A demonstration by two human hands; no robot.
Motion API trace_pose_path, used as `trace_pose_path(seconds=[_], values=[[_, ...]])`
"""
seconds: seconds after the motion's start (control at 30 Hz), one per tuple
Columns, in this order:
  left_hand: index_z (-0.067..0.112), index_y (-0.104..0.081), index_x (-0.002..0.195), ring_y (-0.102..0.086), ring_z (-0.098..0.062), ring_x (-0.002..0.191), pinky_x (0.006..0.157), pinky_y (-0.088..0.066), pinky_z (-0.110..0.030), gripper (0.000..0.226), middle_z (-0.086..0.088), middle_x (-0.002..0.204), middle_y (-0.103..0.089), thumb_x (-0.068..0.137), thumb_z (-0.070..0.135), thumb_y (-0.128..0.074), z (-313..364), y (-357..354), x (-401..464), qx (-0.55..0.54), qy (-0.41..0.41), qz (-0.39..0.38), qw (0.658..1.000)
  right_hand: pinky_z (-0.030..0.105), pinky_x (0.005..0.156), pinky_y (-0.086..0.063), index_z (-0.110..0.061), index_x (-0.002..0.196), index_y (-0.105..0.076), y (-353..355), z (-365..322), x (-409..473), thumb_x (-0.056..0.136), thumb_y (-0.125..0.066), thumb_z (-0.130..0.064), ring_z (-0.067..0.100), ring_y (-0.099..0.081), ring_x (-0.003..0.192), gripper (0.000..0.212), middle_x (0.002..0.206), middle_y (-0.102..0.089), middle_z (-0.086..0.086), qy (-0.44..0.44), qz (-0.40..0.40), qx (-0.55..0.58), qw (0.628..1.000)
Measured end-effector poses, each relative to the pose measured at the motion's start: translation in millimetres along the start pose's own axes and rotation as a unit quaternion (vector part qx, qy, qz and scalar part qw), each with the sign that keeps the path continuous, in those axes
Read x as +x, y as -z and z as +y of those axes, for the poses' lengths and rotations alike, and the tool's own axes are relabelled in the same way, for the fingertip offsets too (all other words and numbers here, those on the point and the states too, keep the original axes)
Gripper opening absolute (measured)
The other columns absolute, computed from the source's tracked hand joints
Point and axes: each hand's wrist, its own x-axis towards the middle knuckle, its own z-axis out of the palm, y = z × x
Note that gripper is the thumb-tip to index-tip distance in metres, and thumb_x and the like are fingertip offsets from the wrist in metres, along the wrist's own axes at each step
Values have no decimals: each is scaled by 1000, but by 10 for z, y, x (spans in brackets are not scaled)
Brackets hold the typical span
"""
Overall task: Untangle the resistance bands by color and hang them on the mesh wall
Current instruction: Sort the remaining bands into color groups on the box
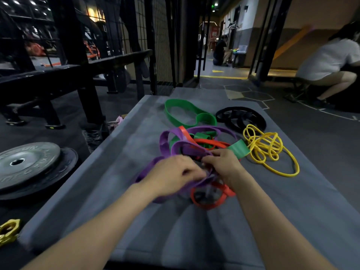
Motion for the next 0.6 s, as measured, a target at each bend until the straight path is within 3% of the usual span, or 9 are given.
trace_pose_path(seconds=[0.07, 0.13, 0.2, 0.27, 0.33, 0.43, 0.5, 0.6], values=[[14, -72, 92, -64, -19, 88, 80, -49, -32, 46, -6, 97, -71, 85, 51, -46, -106, 80, 80, -95, 100, 154, 978, 16, 40, -38, -3, 76, -66, 95, -2, 2, 83, -56, 2, 2, -46, 33, 14, 51, -53, 5, 4, 25, -32, 999], [10, -67, 103, -60, -18, 91, 82, -45, -24, 22, -11, 108, -66, 91, 23, -55, -359, 116, 207, -127, 205, 254, 937, 13, 36, -35, -5, 74, -62, 203, -9, 9, 84, -54, 5, -1, -41, 27, 16, 52, -50, 6, 2, 50, -12, 999], [9, -52, 124, -55, -22, 110, 96, -42, -27, 37, -14, 128, -53, 89, 19, -58, -637, 91, 327, -146, 303, 240, 911, 16, 41, -41, -3, 91, -63, 286, -42, 12, 82, -56, 8, -1, -44, 29, 15, 56, -51, 7, -4, 67, 50, 996], [8, -32, 140, -41, -29, 130, 109, -34, -37, 64, -15, 144, -38, 88, 30, -61, -798, 40, 418, -195, 382, 184, 884, 17, 44, -46, -8, 103, -60, 341, -69, -2, 82, -56, 9, 2, -49, 33, 27, 61, -54, 8, -18, 61, 113, 992], [8, -18, 146, -34, -30, 135, 111, -29, -36, 77, -14, 148, -31, 88, 34, -61, -818, -10, 507, -246, 412, 150, 864, 17, 47, -49, -10, 106, -59, 384, -77, -30, 83, -56, 9, 4, -52, 37, 30, 64, -56, 8, -20, 45, 125, 991], [13, -8, 149, -32, -28, 137, 109, -28, -37, 83, -9, 153, -25, 88, 29, -62, -815, -73, 626, -322, 415, 127, 841, 28, 65, -54, -5, 109, -60, 430, -28, -56, 81, -60, 11, 13, -58, 51, 33, 70, -60, 11, -9, 16, 126, 992], [12, -12, 149, -36, -27, 134, 103, -32, -33, 75, -10, 150, -31, 90, 20, -59, -822, -65, 673, -355, 408, 115, 833, 28, 65, -55, -5, 107, -60, 441, -3, -70, 79, -63, 10, 14, -60, 53, 32, 71, -61, 11, -6, -2, 142, 990], [4, -47, 130, -56, -28, 108, 91, -41, -29, 40, -12, 127, -55, 92, 11, -55, -938, -25, 675, -334, 388, 115, 851, 23, 55, -53, 0, 102, -63, 433, -17, -95, 79, -68, -1, 12, -60, 51, 24, 70, -64, 10, -4, -24, 198, 980]])
